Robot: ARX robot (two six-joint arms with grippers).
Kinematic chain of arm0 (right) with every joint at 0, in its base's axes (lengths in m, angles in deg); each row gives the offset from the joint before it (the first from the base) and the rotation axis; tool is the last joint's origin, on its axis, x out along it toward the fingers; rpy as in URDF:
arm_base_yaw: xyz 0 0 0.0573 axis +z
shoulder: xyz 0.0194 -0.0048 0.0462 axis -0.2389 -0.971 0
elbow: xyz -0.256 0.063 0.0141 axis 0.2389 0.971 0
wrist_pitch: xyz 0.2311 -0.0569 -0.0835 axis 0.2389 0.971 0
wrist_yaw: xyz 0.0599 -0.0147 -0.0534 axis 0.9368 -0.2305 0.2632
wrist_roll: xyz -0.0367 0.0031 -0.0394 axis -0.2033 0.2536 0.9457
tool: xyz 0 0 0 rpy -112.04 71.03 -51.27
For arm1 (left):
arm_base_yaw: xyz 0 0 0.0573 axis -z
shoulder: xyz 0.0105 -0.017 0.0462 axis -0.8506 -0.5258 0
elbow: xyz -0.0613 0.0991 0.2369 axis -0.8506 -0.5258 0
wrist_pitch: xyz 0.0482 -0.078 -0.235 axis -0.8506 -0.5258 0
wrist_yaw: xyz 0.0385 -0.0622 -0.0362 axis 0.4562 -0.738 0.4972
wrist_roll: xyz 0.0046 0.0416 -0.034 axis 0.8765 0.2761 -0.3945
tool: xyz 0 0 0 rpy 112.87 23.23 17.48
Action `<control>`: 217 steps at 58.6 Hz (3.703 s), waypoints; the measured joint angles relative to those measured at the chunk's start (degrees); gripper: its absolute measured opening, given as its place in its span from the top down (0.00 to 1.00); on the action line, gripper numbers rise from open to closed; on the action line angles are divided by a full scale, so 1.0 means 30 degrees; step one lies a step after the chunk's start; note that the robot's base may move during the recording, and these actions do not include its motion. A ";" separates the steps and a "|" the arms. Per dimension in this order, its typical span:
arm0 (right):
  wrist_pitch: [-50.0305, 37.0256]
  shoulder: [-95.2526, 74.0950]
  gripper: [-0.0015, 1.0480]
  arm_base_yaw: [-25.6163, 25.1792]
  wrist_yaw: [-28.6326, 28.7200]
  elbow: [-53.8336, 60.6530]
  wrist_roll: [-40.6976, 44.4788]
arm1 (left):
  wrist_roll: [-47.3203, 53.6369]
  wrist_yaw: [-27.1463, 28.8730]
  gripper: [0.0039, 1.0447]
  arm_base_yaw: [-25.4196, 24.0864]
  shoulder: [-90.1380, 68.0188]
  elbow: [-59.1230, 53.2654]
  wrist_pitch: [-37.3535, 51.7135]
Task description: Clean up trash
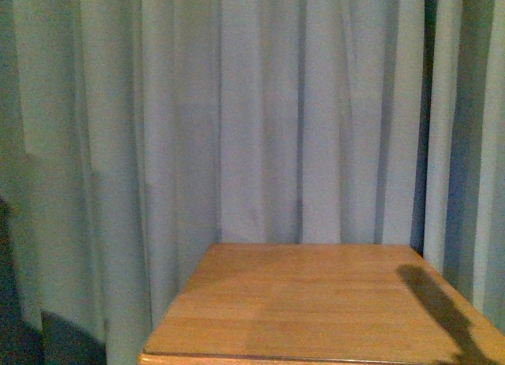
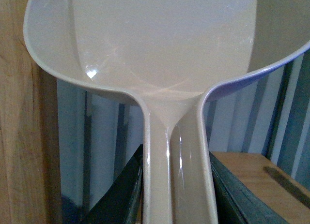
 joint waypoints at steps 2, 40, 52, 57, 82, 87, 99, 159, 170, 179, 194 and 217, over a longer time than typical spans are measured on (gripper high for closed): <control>0.0109 0.0597 0.80 -0.0080 0.0007 0.0131 -0.0058 | 0.0000 0.0000 0.73 0.0000 0.0000 0.0000 0.0000; -0.0809 0.3876 0.80 0.0648 -0.0976 0.1384 0.1770 | 0.0007 -0.0095 0.73 0.0000 0.0000 -0.0022 -0.0007; -0.0838 0.3621 0.80 0.0787 -0.0546 0.1443 0.1858 | -0.0051 0.0044 0.73 -0.0066 0.0007 -0.0066 -0.0007; -0.0838 0.3665 0.80 0.0772 -0.0721 0.1450 0.1858 | -0.0058 0.0029 0.73 -0.0066 0.0000 -0.0073 -0.0007; -0.0845 0.3716 0.81 0.0758 -0.0787 0.1457 0.1858 | -0.0066 0.0000 0.73 -0.0066 0.0029 -0.0117 -0.0007; -0.0845 0.3716 0.81 0.0758 -0.0787 0.1457 0.1858 | -0.0058 0.0007 0.73 -0.0066 0.0058 -0.0117 0.0000; -0.0845 0.3708 0.81 0.0758 -0.0787 0.1472 0.1858 | -0.0066 -0.0015 0.73 -0.0066 0.0051 -0.0131 -0.0007; -0.0852 0.3694 0.81 0.0780 -0.0765 0.1472 0.1923 | 1.2670 -0.2652 0.74 0.2623 -0.8233 0.5559 -1.6793; -0.0852 0.3694 0.81 0.0780 -0.0758 0.1472 0.1923 | 1.7719 -0.2018 0.74 0.5071 -1.0899 0.6411 -1.7733; -0.0852 0.3694 0.81 0.0780 -0.0780 0.1472 0.1923 | 1.9941 -0.1202 0.74 0.6295 -1.2641 0.7184 -1.8251; -0.0852 0.3694 0.81 0.0780 -0.0780 0.1472 0.1923 | 2.1660 -0.0408 0.74 0.6572 -1.5555 0.9340 -1.7733; -0.0852 0.3694 0.81 0.0780 -0.0772 0.1472 0.1923 | 2.2498 -0.0495 0.74 0.6215 -1.8163 1.0506 -1.8054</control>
